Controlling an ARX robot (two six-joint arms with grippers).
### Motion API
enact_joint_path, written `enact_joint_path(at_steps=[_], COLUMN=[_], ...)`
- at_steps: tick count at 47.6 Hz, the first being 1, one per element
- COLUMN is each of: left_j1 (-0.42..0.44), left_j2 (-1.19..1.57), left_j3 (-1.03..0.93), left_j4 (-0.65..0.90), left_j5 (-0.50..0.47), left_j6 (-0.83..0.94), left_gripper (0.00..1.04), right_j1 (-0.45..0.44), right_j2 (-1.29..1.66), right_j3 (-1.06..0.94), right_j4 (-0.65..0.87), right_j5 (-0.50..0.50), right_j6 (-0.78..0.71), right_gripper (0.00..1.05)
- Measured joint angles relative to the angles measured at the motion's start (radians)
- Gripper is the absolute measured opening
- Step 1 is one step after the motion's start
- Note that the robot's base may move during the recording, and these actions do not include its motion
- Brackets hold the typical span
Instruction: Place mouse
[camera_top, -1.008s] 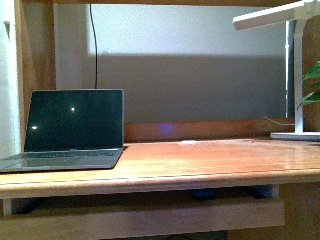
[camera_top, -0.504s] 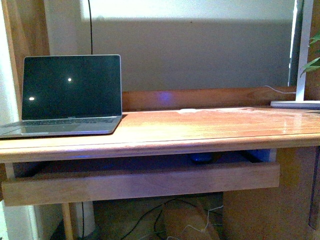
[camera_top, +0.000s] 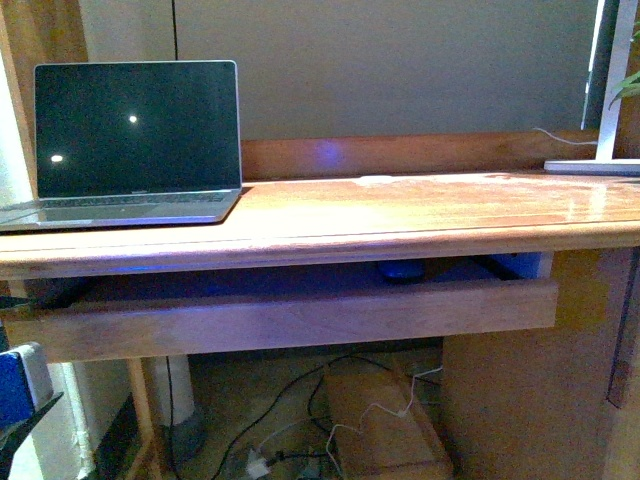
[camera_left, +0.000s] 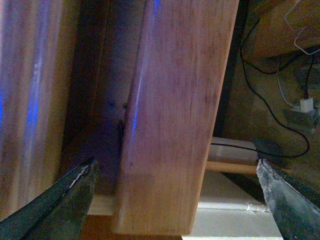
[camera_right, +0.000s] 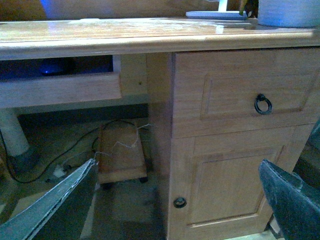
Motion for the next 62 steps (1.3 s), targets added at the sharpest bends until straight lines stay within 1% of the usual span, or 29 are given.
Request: enact_joint_path(at_steps=[7,11,14,17,20,26,31,38,43,46,50,52,55,56,58,60,62], left_j1=[-0.003,-0.004,-0.005,-0.009,-0.014,-0.029,-0.037,-0.038,-0.046,-0.052,-0.056,-0.063,-0.074,-0.078,-0.084,-0.09,-0.094], left_j2=[0.055,0.068,0.082,0.093,0.095,0.025,-0.075,-0.234,-0.335,-0.389,-0.444,-0.487,-0.539,-0.554,-0.589,-0.628,-0.672], left_j3=[0.068,0.107,0.128,0.145,0.159,0.166,0.166,0.133,0.086,0.061,0.028,-0.001,-0.046,-0.061,-0.087,-0.103,-0.107], left_j4=[-0.019,-0.067,-0.073,-0.077,-0.114,-0.332,-0.607,-0.972,-1.168,-1.253,-1.287,-1.267,-1.183,-1.146,-1.06,-0.968,-0.875], left_j5=[0.006,0.032,0.048,0.048,0.032,0.002,0.016,0.133,0.258,0.311,0.352,0.38,0.389,0.388,0.388,0.372,0.339], left_j6=[-0.028,-0.036,-0.042,-0.055,-0.068,-0.089,-0.136,-0.159,-0.169,-0.203,-0.269,-0.353,-0.536,-0.582,-0.728,-0.847,-1.007], left_gripper=[0.97,0.97,0.97,0.97,0.97,0.97,0.97,0.97,0.97,0.97,0.97,0.97,0.97,0.97,0.97,0.97,0.97], right_j1=[0.0,0.0,0.0,0.0,0.0,0.0,0.0,0.0,0.0,0.0,0.0,0.0,0.0,0.0,0.0,0.0,0.0], right_j2=[0.0,0.0,0.0,0.0,0.0,0.0,0.0,0.0,0.0,0.0,0.0,0.0,0.0,0.0,0.0,0.0,0.0], right_j3=[0.0,0.0,0.0,0.0,0.0,0.0,0.0,0.0,0.0,0.0,0.0,0.0,0.0,0.0,0.0,0.0,0.0], right_j4=[0.0,0.0,0.0,0.0,0.0,0.0,0.0,0.0,0.0,0.0,0.0,0.0,0.0,0.0,0.0,0.0,0.0], right_j5=[0.0,0.0,0.0,0.0,0.0,0.0,0.0,0.0,0.0,0.0,0.0,0.0,0.0,0.0,0.0,0.0,0.0], right_j6=[0.0,0.0,0.0,0.0,0.0,0.0,0.0,0.0,0.0,0.0,0.0,0.0,0.0,0.0,0.0,0.0,0.0], right_gripper=[0.97,0.97,0.97,0.97,0.97,0.97,0.97,0.97,0.97,0.97,0.97,0.97,0.97,0.97,0.97,0.97,0.97])
